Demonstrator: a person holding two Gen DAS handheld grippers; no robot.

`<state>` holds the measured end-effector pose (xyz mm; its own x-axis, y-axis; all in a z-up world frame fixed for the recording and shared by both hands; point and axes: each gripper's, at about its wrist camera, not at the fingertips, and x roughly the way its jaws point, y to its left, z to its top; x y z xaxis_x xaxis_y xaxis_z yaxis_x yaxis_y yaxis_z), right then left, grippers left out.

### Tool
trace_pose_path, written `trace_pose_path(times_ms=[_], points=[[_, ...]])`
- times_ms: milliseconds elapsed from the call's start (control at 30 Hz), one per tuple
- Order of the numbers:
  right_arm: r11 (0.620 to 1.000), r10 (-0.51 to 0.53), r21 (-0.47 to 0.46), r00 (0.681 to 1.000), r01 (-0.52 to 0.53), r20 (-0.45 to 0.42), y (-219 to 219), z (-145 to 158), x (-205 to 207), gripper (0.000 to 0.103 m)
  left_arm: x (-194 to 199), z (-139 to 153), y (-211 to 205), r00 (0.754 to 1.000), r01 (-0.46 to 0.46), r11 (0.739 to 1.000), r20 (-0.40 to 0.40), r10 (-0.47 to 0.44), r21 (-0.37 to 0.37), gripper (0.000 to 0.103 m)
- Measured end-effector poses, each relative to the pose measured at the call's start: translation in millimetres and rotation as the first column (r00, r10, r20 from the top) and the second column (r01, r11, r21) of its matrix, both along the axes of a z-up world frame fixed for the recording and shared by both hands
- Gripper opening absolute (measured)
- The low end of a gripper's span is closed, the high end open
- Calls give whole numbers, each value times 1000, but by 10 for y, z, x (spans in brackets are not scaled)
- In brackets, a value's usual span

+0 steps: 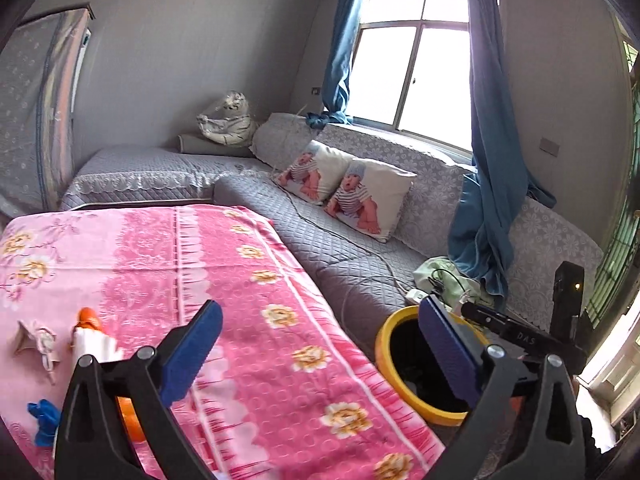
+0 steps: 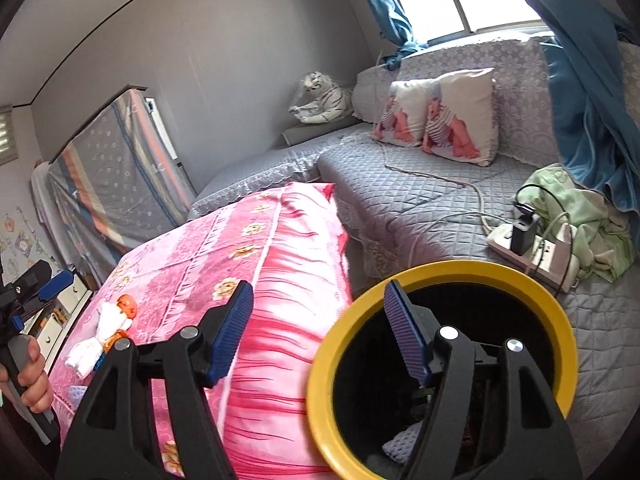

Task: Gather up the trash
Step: 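Move the right tool to the white tissue while the left tool moves to another bubble-wrap bundle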

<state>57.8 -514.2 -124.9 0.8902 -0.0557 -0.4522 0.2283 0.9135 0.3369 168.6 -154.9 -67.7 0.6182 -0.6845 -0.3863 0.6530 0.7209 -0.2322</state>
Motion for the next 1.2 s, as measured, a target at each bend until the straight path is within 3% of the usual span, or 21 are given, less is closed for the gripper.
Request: trace_pose_path(times_ms=[267, 467, 633, 800, 967, 1200], points=[[984, 169, -55, 986, -169, -12, 754, 120, 473, 78, 50, -200, 1103, 983, -178, 984, -35, 178, 4, 95], [959, 268, -82, 963, -269, -33, 1282, 161, 774, 83, -34, -470, 1656, 971, -227, 974, -78, 227, 4, 95], [931, 353, -84, 934, -356, -55, 1648, 147, 1006, 83, -180, -644, 1882, 986, -151, 988, -74, 151, 6, 95], [883, 458, -74, 885, -464, -78, 2004, 112, 1259, 84, -298, -842, 1850, 994, -35, 999, -100, 37, 20, 95], [829, 549, -46, 827, -557, -122, 2334, 30, 1535, 85, -373, -1014, 1713, 991, 62, 996, -121, -54, 68, 95], [776, 616, -34, 767, -630, -178, 2768, -95, 1848, 85, -365, -1105, 1579, 983, 121, 990, -145, -109, 79, 95]])
